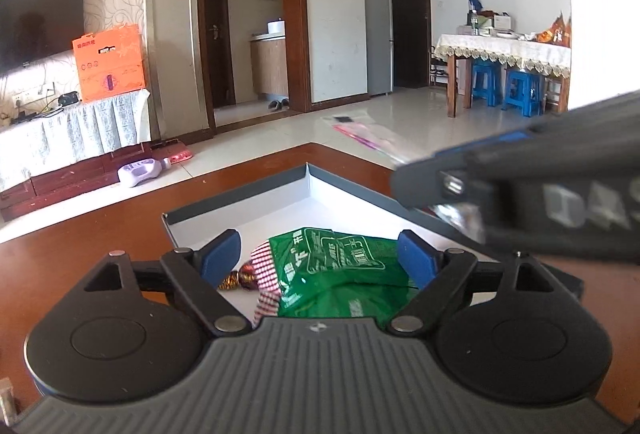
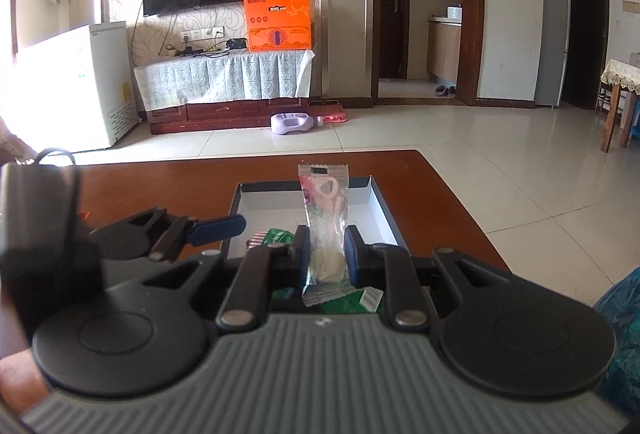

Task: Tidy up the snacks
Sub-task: 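Lower right tool into gray box and open it to release stick packet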

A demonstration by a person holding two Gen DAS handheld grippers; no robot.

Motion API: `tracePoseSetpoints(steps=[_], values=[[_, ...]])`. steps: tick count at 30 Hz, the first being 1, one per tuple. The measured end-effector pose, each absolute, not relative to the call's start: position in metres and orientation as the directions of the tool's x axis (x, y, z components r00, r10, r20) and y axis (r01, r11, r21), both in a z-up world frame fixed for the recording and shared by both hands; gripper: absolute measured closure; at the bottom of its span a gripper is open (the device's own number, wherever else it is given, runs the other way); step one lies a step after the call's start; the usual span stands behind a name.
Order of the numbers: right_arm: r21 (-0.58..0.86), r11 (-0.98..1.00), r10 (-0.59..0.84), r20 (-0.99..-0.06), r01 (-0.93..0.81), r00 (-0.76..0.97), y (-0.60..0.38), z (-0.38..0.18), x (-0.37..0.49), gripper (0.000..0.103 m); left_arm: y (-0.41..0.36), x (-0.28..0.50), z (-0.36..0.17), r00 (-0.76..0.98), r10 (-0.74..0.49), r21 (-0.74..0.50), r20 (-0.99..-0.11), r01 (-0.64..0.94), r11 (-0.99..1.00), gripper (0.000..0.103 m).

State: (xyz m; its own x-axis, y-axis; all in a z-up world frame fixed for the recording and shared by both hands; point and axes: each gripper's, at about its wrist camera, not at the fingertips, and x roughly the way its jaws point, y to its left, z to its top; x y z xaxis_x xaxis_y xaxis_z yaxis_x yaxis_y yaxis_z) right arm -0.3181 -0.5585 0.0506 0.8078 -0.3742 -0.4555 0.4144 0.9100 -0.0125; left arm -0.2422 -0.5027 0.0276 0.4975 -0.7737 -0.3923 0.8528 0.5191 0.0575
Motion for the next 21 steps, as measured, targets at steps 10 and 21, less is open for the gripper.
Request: tracePoseSetpoints(steps=[10,21], values=[[-0.017,0.905,-0.383,-0.468,0.425,0.797,-0.553,0.043,-0.308,0.082,-0.471,-0.28,0.027,0.471,-0.781,0.103,-0.409,0.875,0.474,0.012],[-0.032,0.891,-0.412,-0.474,0.453,0.778,-0.549,0.039,-0.303,0.078,-0.452,-0.286,0.03,0.478,-0.779,0.08,-0.406,0.868,0.491,0.012]])
